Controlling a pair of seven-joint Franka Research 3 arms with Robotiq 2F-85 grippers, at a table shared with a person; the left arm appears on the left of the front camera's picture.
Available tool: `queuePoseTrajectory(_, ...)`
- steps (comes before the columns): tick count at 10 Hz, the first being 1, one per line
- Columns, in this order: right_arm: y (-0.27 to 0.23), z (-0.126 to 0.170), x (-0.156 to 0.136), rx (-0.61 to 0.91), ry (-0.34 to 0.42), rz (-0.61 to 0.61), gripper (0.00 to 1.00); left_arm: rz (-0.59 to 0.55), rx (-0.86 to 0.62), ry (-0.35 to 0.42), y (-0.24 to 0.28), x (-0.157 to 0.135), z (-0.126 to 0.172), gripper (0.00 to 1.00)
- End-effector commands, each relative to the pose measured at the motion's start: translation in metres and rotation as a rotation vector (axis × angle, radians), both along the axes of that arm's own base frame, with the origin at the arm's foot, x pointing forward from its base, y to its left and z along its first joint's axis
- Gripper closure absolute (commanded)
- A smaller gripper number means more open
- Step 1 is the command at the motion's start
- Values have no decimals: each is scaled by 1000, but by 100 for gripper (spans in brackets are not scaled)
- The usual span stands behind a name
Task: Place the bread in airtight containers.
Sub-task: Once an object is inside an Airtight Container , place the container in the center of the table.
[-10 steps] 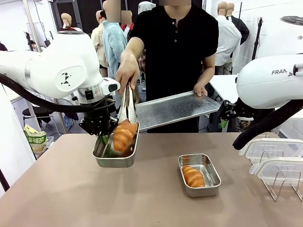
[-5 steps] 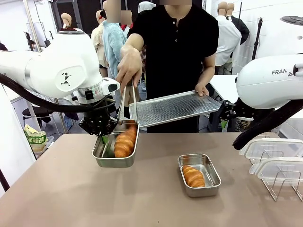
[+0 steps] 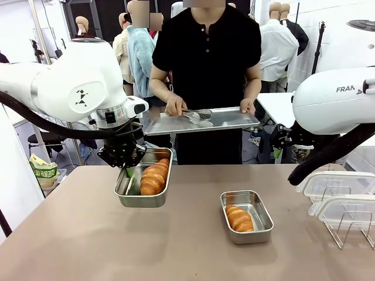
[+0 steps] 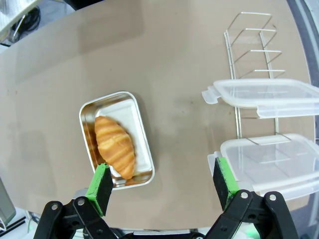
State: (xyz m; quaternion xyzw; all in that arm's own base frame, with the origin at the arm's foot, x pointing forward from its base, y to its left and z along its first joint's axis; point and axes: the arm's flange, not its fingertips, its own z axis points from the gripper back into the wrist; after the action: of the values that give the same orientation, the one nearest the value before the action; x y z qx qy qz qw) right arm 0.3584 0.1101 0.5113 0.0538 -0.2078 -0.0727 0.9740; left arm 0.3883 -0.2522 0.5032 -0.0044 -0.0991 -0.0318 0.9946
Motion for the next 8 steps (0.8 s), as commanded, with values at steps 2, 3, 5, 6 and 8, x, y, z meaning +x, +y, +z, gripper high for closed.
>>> queuePoseTrajectory(2, 0, 0, 0, -5, 1, -2, 0, -2, -1, -6, 1, 0, 3, 100)
queuePoseTrajectory(3, 0, 0, 0, -5, 1, -2, 0, -2, -1, -6, 1, 0, 3, 100)
queuePoseTrajectory(5, 0, 0, 0, -5, 1, -2, 0, -2, -1, -6, 1, 0, 3, 100)
queuePoseTrajectory(6, 0, 0, 0, -5, 1, -2, 0, -2, -1, -6, 1, 0, 3, 100)
queuePoseTrajectory(8, 0, 0, 0, -5, 1, -2, 0, -2, -1, -6, 1, 0, 3, 100)
